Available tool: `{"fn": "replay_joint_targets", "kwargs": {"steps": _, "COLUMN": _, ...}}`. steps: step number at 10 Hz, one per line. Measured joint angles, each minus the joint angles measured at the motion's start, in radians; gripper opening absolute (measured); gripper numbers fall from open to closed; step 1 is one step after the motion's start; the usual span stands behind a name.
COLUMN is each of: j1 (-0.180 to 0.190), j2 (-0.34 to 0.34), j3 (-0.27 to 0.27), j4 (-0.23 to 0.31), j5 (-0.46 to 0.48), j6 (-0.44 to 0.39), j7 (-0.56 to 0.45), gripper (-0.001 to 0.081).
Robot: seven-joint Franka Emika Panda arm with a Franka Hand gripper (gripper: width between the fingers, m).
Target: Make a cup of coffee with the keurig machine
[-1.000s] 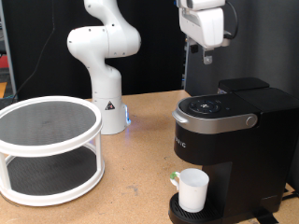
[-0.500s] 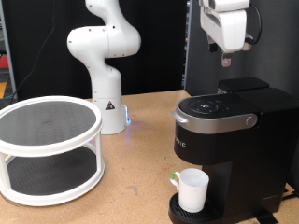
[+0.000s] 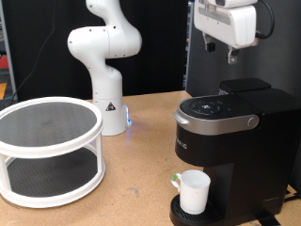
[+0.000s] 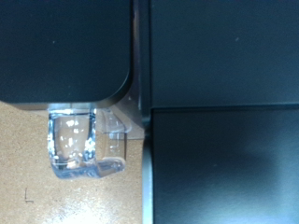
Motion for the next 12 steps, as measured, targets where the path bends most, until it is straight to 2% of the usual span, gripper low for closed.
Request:
{"fn": "replay_joint_targets", "kwargs": {"steps": 8, "j1": -0.038, "j2": 0.121, "j3": -0.041, "j4": 0.204, "j5": -0.034, "j6": -0.1, "j7": -0.062, "gripper": 0.0803}}
{"fn": "replay_joint_targets", "kwargs": {"steps": 12, "j1": -0.047, "j2": 0.191, "j3": -0.043, "j4": 0.231, "j5": -0.085, "j6": -0.1, "j7": -0.057, "gripper": 0.0803}}
